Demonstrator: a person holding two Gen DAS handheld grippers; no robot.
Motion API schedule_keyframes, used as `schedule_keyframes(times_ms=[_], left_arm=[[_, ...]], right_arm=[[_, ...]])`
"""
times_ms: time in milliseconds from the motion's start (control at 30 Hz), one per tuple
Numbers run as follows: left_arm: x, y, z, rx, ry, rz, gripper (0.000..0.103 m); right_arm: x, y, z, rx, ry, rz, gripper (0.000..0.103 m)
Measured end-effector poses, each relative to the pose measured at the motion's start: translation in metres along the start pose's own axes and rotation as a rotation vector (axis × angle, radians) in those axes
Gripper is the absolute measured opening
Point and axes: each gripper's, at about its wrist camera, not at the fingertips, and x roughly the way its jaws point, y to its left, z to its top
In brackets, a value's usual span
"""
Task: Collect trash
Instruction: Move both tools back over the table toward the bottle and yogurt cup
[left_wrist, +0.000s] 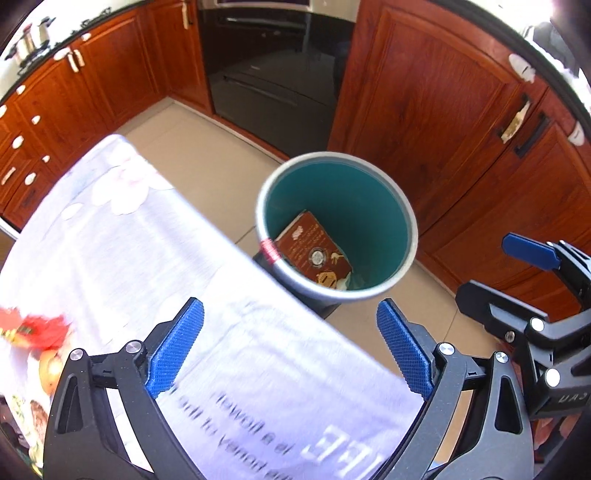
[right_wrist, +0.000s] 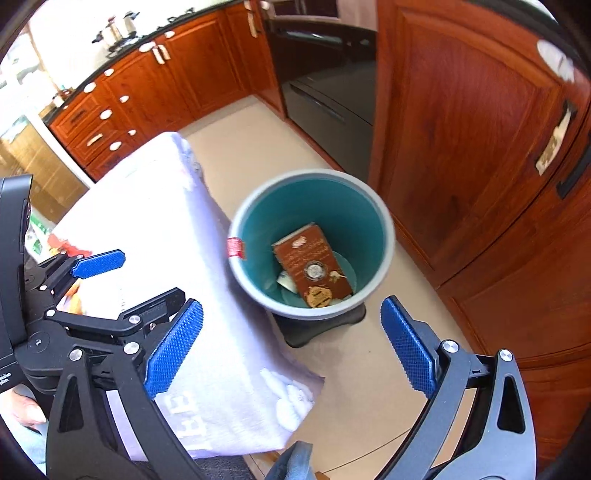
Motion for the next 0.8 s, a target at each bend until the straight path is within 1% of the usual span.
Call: schedule_keyframes(times_ms=[233, 400, 533, 667, 800], left_arm=[[-0.045, 0.033, -0.047, -0.015, -0.054, 0.056, 0.097], [-0.077, 0.062, -0.082, -0.047, -0.094, 0.074, 0.098], [-0.105, 0.096, -0.119, -0.091, -0.139, 0.105, 0.098], [-0.122, 0.132, -0.152, -0.144, -0.171, 0.144, 0.098], [-0.126, 0.160, -0.181, -0.220, -0.164, 0.148, 0.098]], right_arm=[[-0.019, 0.058, -0.018, -0.086, -0.013, 0.048, 0.093], [-0.029, 0.109, -0.031, -0.165, -0.001, 0.084, 0.093], [-0.035, 0.152, -0.043, -0.241, 0.003, 0.110, 0.093], [-0.035, 0.190, -0.052, -0.316, 0.010, 0.130, 0.093], [-0.024, 0.221, -0.065, -0.373, 0.035, 0.141, 0.093]])
